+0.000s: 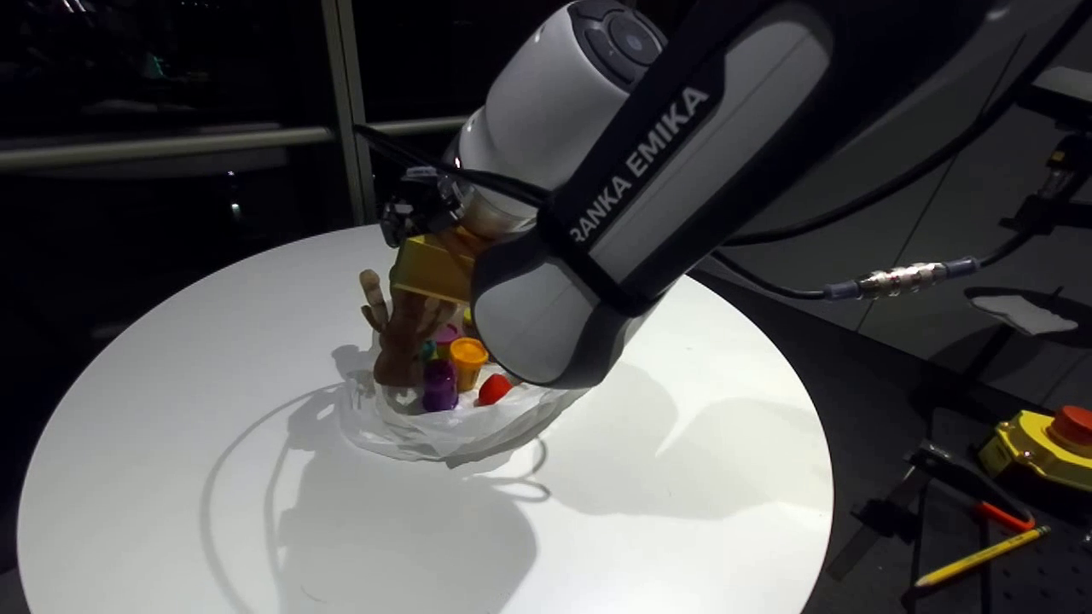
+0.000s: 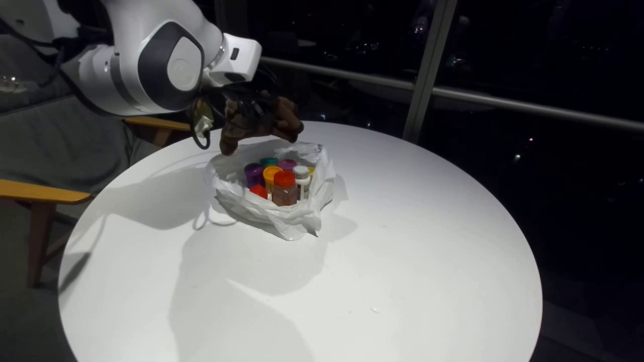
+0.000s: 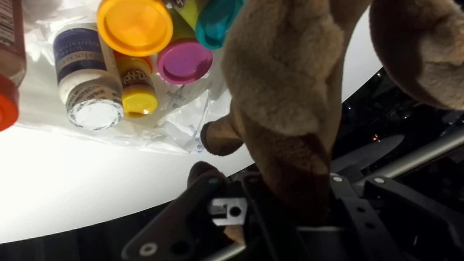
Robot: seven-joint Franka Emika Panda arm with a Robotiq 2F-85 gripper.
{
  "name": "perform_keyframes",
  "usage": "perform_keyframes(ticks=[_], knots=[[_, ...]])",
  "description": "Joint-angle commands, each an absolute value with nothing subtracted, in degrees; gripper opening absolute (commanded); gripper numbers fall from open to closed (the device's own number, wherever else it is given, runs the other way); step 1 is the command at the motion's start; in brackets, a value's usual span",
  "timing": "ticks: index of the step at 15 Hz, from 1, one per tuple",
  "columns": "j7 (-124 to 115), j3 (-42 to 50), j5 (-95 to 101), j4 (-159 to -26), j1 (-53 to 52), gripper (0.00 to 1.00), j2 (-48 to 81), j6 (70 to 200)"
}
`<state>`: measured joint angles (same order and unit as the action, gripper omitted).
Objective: Put all the objects on the table in the white plastic bag
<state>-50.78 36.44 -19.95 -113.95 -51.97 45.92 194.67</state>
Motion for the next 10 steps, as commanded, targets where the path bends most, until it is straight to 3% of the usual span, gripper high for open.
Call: perform_keyframes(ticks=[1,7,8,10], knots=[[-48.82,36.24,-18.0,-117.85,-51.19,0.03,43.56,196.89],[-38.39,28.71,-23.31,-118.78,-47.09,0.03,42.85,196.24],[-37.39,27.94,-23.54,-119.23,-46.69,0.36,42.32,196.13],[-40.11,30.36,-20.45,-120.51,-48.59,0.44,42.15,196.21]])
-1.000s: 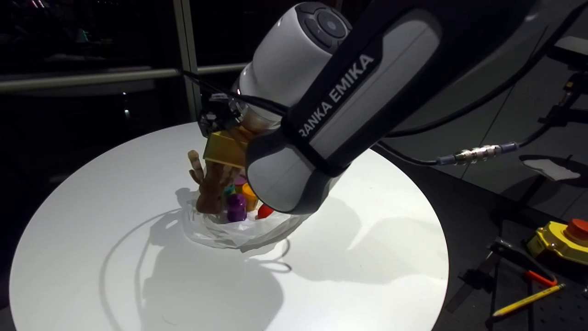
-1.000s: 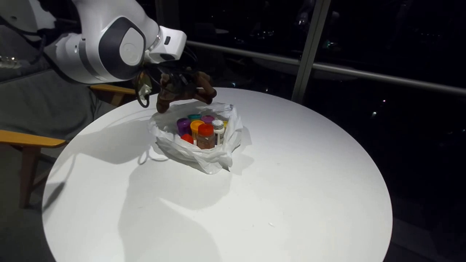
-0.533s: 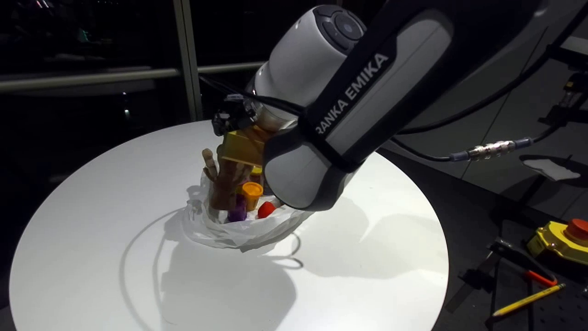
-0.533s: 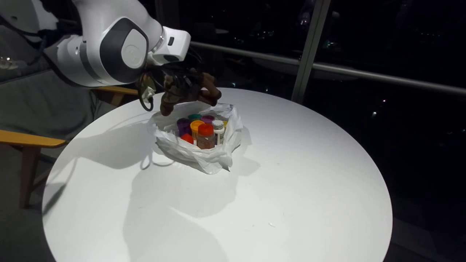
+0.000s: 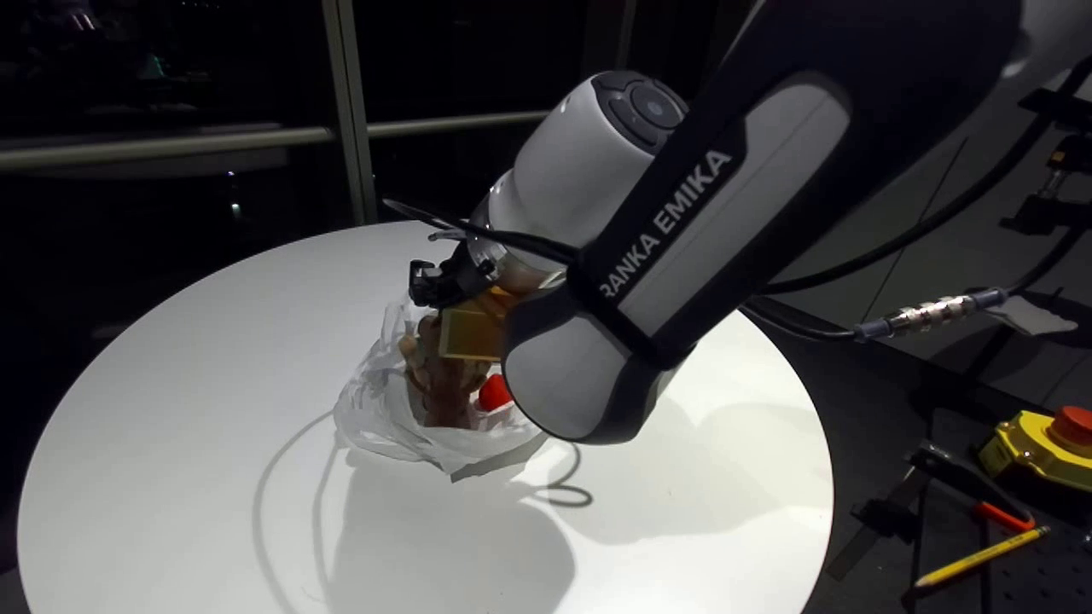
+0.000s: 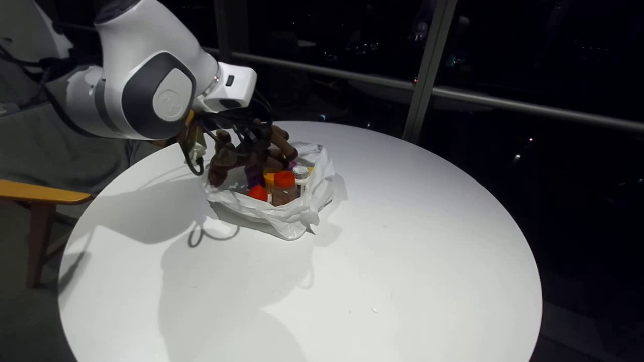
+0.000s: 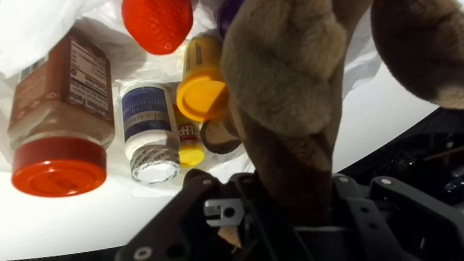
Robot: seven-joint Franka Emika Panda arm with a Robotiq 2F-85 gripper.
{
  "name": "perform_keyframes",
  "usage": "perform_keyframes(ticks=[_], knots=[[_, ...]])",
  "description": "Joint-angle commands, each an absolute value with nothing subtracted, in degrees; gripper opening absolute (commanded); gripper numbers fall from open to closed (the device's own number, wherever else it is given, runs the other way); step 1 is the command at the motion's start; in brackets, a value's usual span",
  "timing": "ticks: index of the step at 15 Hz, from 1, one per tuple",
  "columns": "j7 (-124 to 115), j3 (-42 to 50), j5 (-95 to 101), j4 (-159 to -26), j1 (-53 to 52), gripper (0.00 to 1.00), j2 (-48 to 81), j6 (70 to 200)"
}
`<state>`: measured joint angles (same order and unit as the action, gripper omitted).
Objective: Put all the objects on the table in the white plastic bag
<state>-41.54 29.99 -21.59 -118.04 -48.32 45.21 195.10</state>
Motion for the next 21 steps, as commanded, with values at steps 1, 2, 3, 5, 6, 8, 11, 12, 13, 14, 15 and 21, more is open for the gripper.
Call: perform_keyframes(ticks=[1,2,3,5,6,8,11,12,13,14,15,21], knots=[[-40.06,31.16,-20.54,-121.06,-49.26,0.51,41.73,195.99],[-39.85,32.79,-21.18,-122.12,-50.64,0.6,40.96,195.69],[-39.57,34.26,-21.48,-123.3,-51.89,0.67,40.02,195.67],[-40.17,40.44,-24.59,-123.94,-60.1,0.82,40.63,193.08],[-40.04,43.84,-25.18,-124.35,-63.71,0.89,40.44,190.89],[-39.87,49.69,-24.65,-125.2,-70.44,1.0,39.03,184.95],[-40.68,60.2,-22.19,-124.6,-80.79,1.0,37.13,172.94],[-41.63,63.95,-19.7,-124.19,-83.61,1.0,35.9,167.69],[-41.61,66.49,-16.97,-124.34,-85.29,1.0,33.41,162.75],[-40.18,67.98,-13.8,-124.54,-85.99,1.0,30.11,157.69],[-39.55,69.71,-10.84,-123.74,-86.66,1.0,27.74,152.88],[-27.67,74.69,4.34,-116.36,-84.46,1.0,9.61,131.07]])
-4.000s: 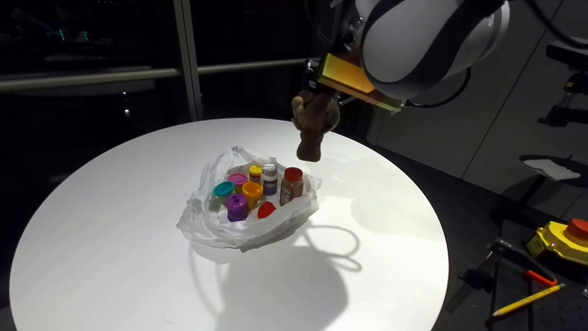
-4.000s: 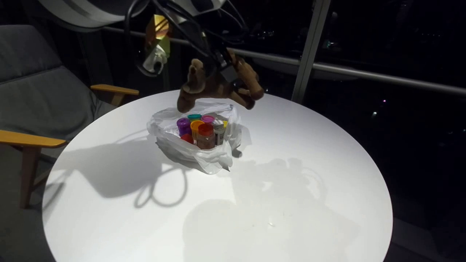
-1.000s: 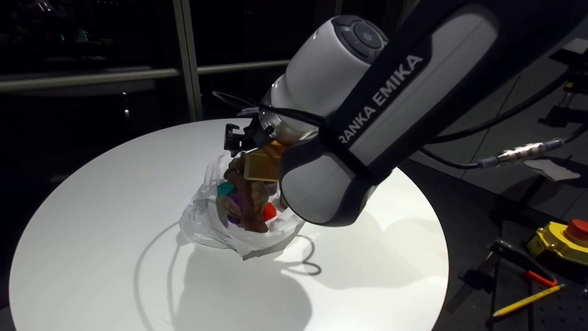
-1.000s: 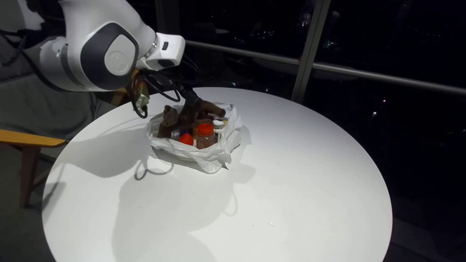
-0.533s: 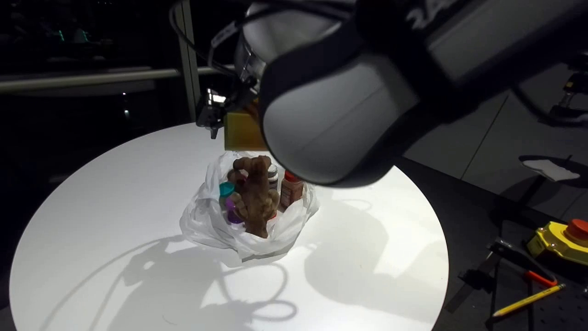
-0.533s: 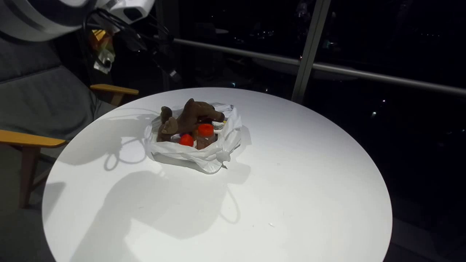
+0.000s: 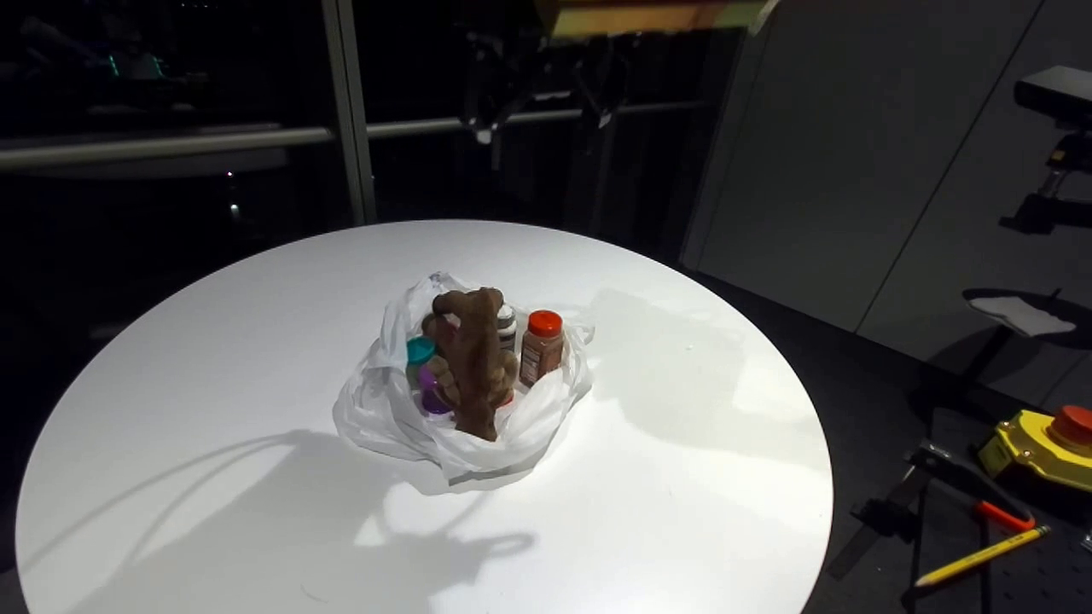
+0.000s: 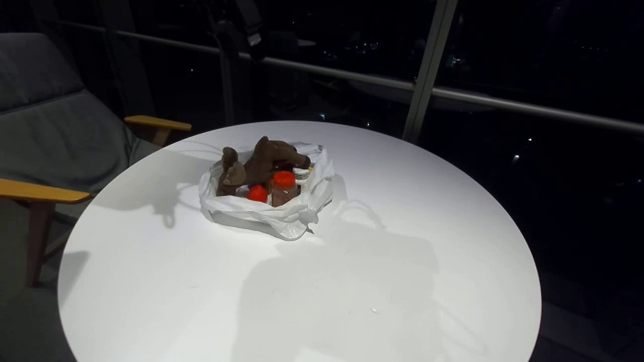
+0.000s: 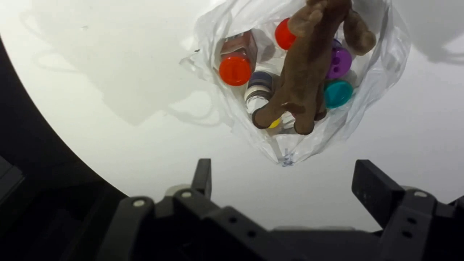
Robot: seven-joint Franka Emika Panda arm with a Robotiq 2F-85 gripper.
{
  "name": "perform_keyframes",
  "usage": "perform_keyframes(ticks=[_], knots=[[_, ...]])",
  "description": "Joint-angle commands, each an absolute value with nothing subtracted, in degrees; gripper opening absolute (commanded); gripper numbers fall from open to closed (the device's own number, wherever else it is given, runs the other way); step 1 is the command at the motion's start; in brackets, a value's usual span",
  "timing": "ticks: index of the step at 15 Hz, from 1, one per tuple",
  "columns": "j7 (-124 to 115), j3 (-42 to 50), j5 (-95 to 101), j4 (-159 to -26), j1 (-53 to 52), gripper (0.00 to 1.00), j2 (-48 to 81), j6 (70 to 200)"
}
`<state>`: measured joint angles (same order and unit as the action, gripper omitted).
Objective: Put all the objects on the table in the white plastic bag
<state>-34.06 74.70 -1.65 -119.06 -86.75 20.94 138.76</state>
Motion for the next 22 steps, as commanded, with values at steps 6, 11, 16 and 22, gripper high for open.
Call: perform_keyframes(ticks=[6,11,16,22], knots=[[-14.54,59.73,11.07,-116.54,-65.94,1.0,-3.61,117.65],[-4.57,38.83,8.99,-125.0,-44.44,1.0,-8.96,109.23],[-1.55,18.62,6.8,-128.04,-25.21,1.0,-8.46,105.35],[-0.62,16.38,6.37,-130.09,-22.97,1.0,-11.17,105.07]])
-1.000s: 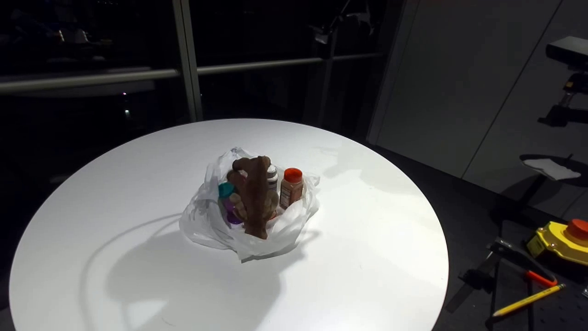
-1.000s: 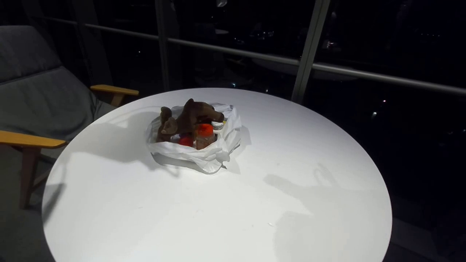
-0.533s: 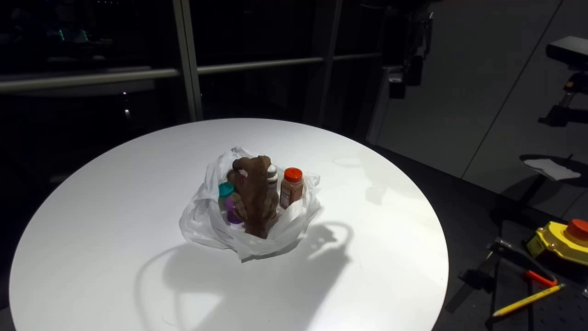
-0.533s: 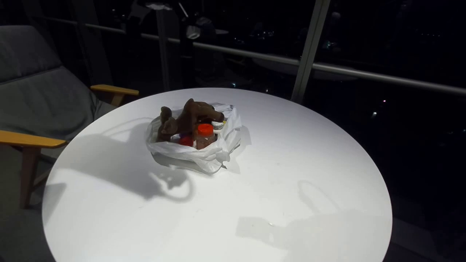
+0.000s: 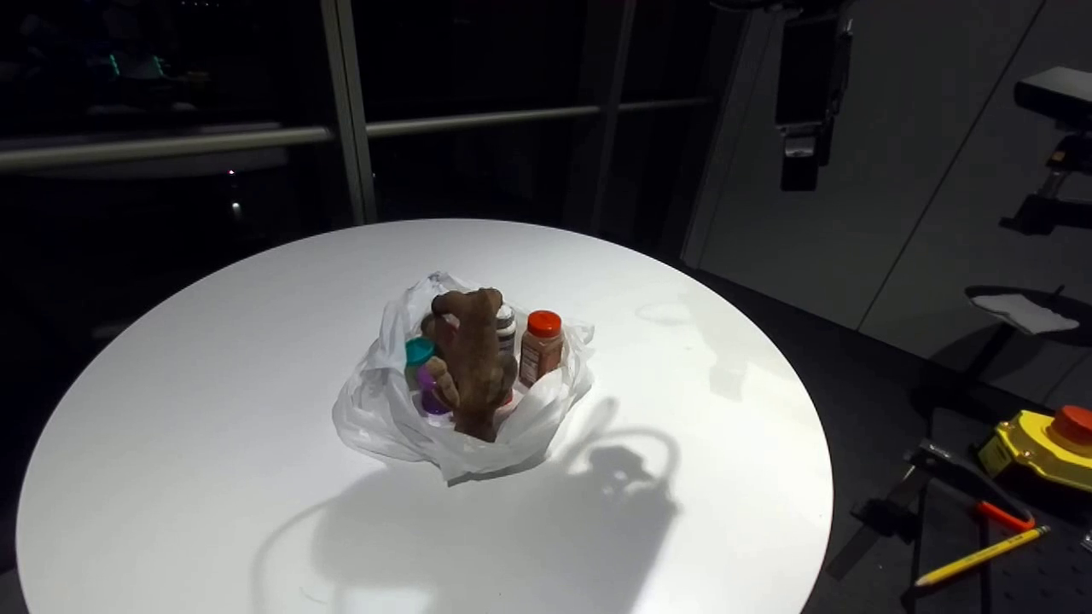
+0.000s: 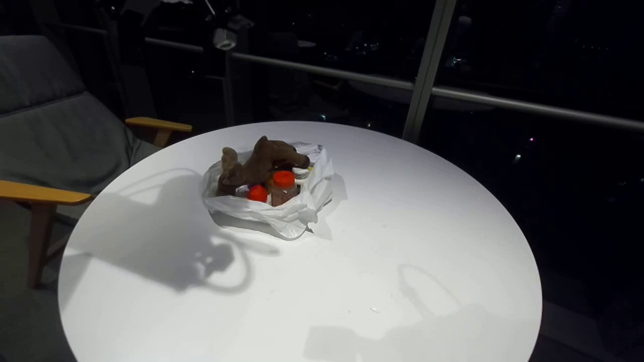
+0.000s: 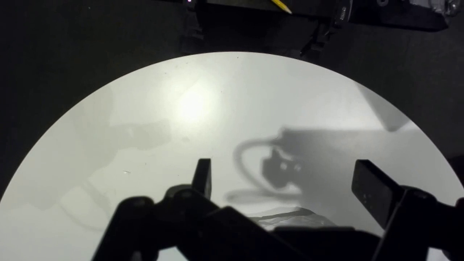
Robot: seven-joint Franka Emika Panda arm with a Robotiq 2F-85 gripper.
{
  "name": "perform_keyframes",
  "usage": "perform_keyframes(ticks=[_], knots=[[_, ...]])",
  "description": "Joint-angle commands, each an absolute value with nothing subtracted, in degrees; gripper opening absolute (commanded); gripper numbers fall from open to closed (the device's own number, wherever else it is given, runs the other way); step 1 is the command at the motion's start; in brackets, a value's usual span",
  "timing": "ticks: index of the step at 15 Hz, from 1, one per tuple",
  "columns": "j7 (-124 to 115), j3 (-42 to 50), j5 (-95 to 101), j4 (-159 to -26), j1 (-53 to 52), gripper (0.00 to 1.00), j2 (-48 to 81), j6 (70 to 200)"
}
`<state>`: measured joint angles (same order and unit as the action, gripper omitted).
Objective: Put all the objects on the table in the white plastic bag
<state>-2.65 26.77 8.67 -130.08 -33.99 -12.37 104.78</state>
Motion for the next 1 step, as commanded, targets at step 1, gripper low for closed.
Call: perform_keyframes(ticks=[1], knots=[[-0.55,16.38,6.37,-130.12,-22.92,1.0,-11.17,105.07]])
